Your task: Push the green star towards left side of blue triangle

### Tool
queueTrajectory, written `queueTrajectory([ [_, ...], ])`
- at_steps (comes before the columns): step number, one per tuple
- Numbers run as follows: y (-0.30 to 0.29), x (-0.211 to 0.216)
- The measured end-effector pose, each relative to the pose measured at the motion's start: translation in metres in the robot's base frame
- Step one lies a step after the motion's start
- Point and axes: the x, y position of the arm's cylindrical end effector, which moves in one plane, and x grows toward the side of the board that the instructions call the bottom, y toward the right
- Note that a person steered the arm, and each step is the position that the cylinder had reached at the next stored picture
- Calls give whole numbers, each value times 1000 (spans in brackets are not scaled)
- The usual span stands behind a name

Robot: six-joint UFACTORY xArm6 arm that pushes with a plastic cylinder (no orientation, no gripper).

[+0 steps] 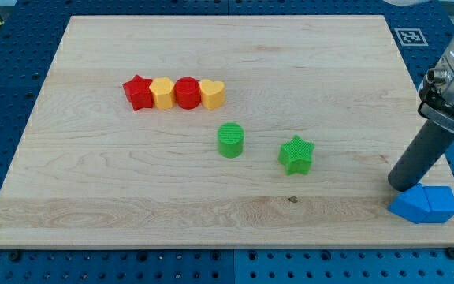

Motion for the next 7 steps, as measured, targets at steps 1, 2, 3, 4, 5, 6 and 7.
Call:
queueTrajectory([
  [1,0,-21],
  [2,-32,-77],
  [3,-94,-96],
  [4,-156,-96],
  [5,-173,-87],
  [6,-169,-65],
  [7,-162,-53],
])
